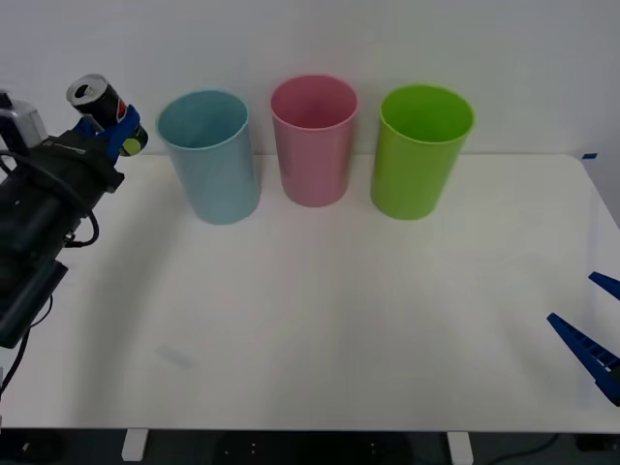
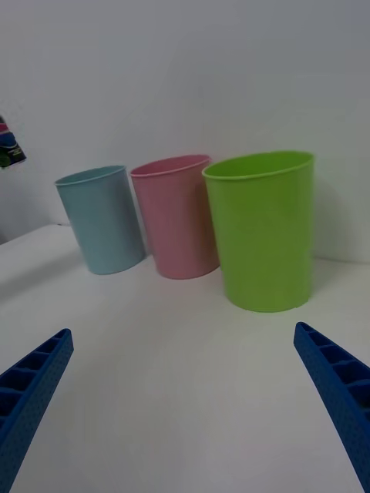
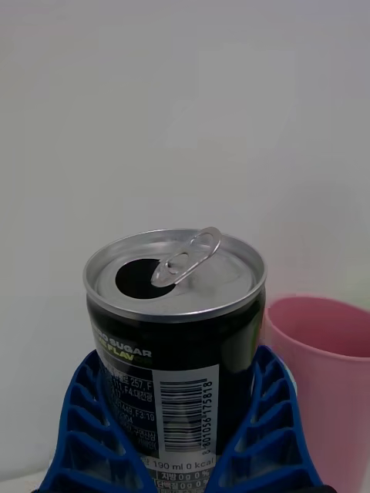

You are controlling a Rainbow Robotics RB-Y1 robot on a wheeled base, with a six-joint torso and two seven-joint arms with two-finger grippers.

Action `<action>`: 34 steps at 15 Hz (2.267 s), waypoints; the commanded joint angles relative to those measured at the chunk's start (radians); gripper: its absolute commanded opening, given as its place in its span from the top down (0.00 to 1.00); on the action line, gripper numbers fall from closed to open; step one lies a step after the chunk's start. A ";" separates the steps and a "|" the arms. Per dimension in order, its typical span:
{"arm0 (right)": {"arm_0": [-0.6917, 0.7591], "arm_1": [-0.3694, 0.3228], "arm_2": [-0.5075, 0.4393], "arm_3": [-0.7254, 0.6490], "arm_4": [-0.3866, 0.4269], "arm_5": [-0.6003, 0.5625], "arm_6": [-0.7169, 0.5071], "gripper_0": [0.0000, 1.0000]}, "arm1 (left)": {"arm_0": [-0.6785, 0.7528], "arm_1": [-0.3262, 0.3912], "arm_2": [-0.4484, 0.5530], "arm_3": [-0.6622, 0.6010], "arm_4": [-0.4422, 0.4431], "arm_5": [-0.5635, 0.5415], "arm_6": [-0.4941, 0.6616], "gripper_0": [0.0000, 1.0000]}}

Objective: Grasp the object on the table and drop it into the matching bin: aluminum can to the light blue bin, PET bottle to the pink bin.

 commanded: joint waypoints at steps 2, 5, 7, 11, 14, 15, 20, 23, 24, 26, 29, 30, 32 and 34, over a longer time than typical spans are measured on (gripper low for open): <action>0.000 0.000 0.000 0.000 0.000 0.000 0.000 0.00 | -0.161 0.000 -0.020 0.163 -0.076 -0.010 -0.001 1.00; 0.000 0.000 0.000 0.000 0.000 0.000 0.000 0.00 | -0.266 0.000 -0.026 0.283 -0.134 -0.010 -0.006 1.00; 0.000 0.000 0.000 0.000 0.000 0.000 0.000 0.00 | -0.330 0.000 -0.027 0.360 -0.172 -0.010 -0.009 1.00; 0.000 0.000 0.000 0.000 0.000 0.000 0.000 0.00 | -0.428 -0.002 -0.032 0.478 -0.231 -0.010 -0.009 1.00; 0.000 0.000 0.000 0.000 0.000 0.000 0.000 0.00 | -0.489 -0.004 -0.033 0.553 -0.255 -0.008 -0.009 1.00; 0.000 0.000 0.000 0.000 0.000 0.000 0.000 0.00 | -0.500 -0.004 -0.033 0.564 -0.263 -0.010 -0.009 1.00; 0.000 0.000 0.000 0.000 0.000 0.000 0.000 0.00 | -0.500 -0.010 -0.037 0.562 -0.266 -0.008 -0.012 1.00; 0.000 0.000 0.000 0.000 0.000 0.000 0.000 0.00 | -0.500 -0.010 -0.037 0.564 -0.263 -0.008 -0.012 0.93; 0.000 0.000 0.000 0.000 0.000 0.000 0.000 0.00 | -0.500 -0.010 -0.037 0.564 -0.260 -0.008 -0.013 0.61; 0.000 0.000 0.000 0.000 0.000 0.000 0.000 0.00 | -0.500 -0.010 -0.037 0.562 -0.249 -0.008 -0.012 0.00; 0.000 0.000 0.000 0.000 0.000 0.000 0.000 0.00 | -0.500 -0.010 -0.037 0.562 -0.243 -0.008 -0.009 0.00; 0.000 0.000 0.000 0.000 0.000 0.000 0.000 0.00 | -0.499 -0.010 -0.037 0.564 -0.238 -0.010 -0.009 0.00; 0.000 0.000 0.000 0.000 0.000 0.000 0.000 0.00 | -0.494 -0.010 -0.033 0.564 -0.224 -0.018 -0.010 0.00; 0.000 0.000 0.000 0.000 0.000 0.000 0.000 0.00 | -0.486 -0.008 -0.026 0.562 -0.217 -0.027 -0.012 0.00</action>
